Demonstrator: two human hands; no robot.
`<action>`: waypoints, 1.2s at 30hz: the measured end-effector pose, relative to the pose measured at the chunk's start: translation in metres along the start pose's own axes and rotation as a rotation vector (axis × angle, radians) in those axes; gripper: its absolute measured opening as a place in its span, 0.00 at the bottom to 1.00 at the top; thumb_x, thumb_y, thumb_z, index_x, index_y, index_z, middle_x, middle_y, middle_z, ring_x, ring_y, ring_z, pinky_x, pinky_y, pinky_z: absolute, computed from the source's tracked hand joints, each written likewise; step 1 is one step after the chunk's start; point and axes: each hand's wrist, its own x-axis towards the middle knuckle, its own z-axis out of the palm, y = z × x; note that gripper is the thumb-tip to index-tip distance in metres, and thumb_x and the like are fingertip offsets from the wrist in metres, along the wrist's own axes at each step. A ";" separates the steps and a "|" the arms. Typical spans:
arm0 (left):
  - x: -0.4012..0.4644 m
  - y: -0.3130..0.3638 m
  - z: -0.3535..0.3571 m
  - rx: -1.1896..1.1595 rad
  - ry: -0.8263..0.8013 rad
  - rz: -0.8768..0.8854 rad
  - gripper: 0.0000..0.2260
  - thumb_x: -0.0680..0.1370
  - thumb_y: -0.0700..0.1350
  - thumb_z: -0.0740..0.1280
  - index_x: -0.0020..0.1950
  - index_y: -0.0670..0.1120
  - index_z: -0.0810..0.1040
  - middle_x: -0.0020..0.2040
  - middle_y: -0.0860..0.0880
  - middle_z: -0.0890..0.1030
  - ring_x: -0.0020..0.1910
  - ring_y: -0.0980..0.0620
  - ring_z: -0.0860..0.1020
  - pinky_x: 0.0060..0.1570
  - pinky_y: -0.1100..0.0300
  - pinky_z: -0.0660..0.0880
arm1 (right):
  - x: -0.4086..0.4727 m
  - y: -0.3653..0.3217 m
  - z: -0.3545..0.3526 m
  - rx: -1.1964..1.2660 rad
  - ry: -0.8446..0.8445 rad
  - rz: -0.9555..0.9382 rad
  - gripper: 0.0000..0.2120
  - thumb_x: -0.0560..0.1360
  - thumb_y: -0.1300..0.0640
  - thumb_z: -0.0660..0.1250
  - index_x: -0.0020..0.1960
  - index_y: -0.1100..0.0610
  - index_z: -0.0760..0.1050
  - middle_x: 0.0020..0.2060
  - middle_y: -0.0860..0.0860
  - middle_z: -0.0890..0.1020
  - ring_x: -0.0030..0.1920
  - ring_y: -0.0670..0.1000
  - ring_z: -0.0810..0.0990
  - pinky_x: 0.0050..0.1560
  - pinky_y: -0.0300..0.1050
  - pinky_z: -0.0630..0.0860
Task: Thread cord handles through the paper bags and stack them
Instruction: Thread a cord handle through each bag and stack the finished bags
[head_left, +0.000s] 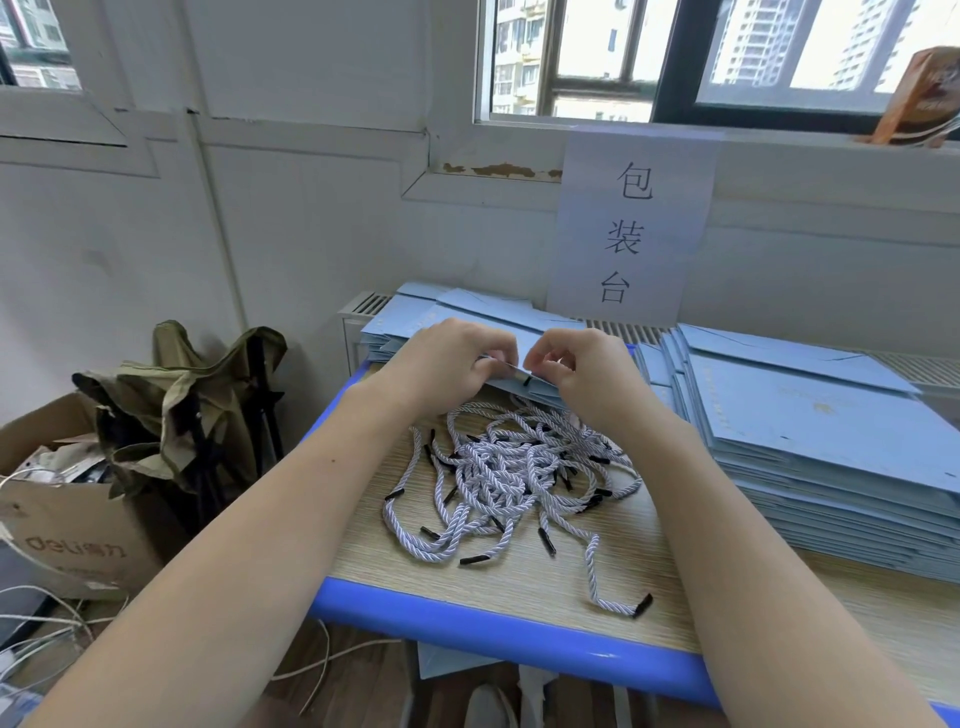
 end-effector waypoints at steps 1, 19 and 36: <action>0.000 0.000 0.000 0.002 0.018 0.001 0.03 0.79 0.46 0.68 0.49 0.50 0.82 0.42 0.55 0.82 0.43 0.50 0.76 0.48 0.52 0.75 | 0.000 0.001 -0.001 0.014 0.031 -0.003 0.05 0.78 0.62 0.70 0.46 0.54 0.83 0.36 0.44 0.79 0.34 0.42 0.73 0.35 0.35 0.68; 0.003 0.007 0.010 0.177 0.572 -0.023 0.14 0.69 0.43 0.78 0.38 0.43 0.72 0.39 0.48 0.73 0.42 0.45 0.71 0.46 0.54 0.66 | 0.000 -0.001 -0.001 0.117 0.193 -0.064 0.01 0.74 0.56 0.76 0.45 0.52 0.85 0.37 0.42 0.85 0.39 0.36 0.82 0.39 0.25 0.71; 0.001 0.007 0.019 -0.089 0.499 -0.024 0.10 0.72 0.43 0.76 0.51 0.46 0.81 0.45 0.52 0.83 0.43 0.49 0.78 0.51 0.50 0.75 | -0.001 -0.004 0.005 0.258 0.317 0.028 0.01 0.75 0.57 0.74 0.46 0.53 0.84 0.36 0.45 0.84 0.36 0.39 0.82 0.36 0.28 0.74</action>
